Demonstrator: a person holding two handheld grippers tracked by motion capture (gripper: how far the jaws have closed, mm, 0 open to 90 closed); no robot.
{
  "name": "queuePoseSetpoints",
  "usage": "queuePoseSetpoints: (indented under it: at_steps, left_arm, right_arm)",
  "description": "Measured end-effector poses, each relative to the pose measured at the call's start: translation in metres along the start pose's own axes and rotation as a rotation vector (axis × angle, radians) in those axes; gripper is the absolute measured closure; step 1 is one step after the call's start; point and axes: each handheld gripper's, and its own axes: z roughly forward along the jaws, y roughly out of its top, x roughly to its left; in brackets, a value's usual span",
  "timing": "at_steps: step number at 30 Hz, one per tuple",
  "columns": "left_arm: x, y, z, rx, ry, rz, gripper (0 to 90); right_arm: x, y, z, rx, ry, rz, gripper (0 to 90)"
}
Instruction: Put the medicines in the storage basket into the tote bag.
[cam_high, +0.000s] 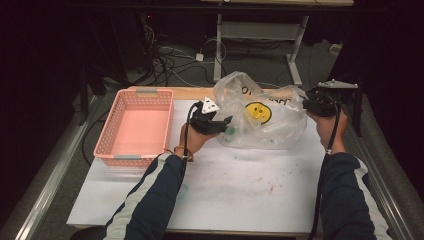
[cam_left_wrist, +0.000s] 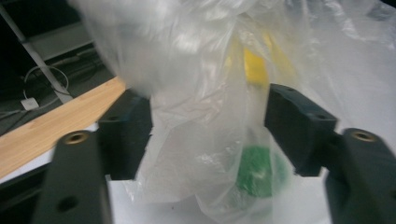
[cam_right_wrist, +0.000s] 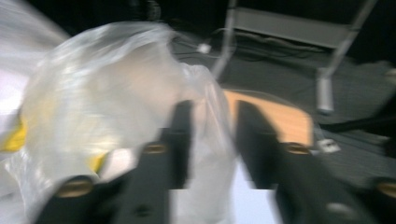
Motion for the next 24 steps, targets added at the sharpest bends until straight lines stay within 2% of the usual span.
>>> queuePoseSetpoints:
  at_steps: [5,7,10,11,13,16,19,20,22,24]
  left_arm:
    - [-0.004,-0.004,0.013,0.076,-0.011,0.058,63.9]
    - [-0.004,-0.005,0.015,0.090,-0.010,0.062,75.3]
    - [-0.002,-0.006,0.015,0.098,-0.017,0.062,85.1]
    - [-0.002,-0.006,0.015,0.101,-0.018,0.061,85.7]
    - [0.001,-0.007,0.013,0.097,-0.026,0.056,86.3]
    - [0.003,-0.006,0.009,0.087,-0.026,0.048,86.8]
    - [0.005,-0.004,0.003,0.066,-0.027,0.044,87.0]
    - [0.005,-0.003,0.001,0.058,-0.023,0.047,87.3]
    - [0.006,-0.001,-0.002,0.046,-0.028,0.045,87.4]
    - [0.006,0.000,-0.006,0.039,-0.020,0.049,87.4]
  right_arm:
    - [0.008,-0.008,-0.017,-0.036,0.074,0.007,40.9]
    - [0.011,-0.012,-0.026,-0.054,0.085,0.000,36.5]
    - [0.016,-0.019,-0.037,-0.073,0.139,-0.022,33.6]
    - [0.018,-0.022,-0.040,-0.074,0.150,-0.035,32.2]
    - [0.022,-0.032,-0.036,-0.046,0.183,-0.027,30.4]
    - [0.024,-0.051,-0.018,0.043,0.188,-0.043,29.5]
    - [0.022,-0.067,0.000,0.119,0.186,-0.016,33.0]
    - [0.021,-0.072,0.004,0.140,0.177,-0.014,40.5]
    - [0.018,-0.078,0.011,0.179,0.200,0.011,49.2]
    - [0.016,-0.082,0.014,0.189,0.220,0.014,72.7]
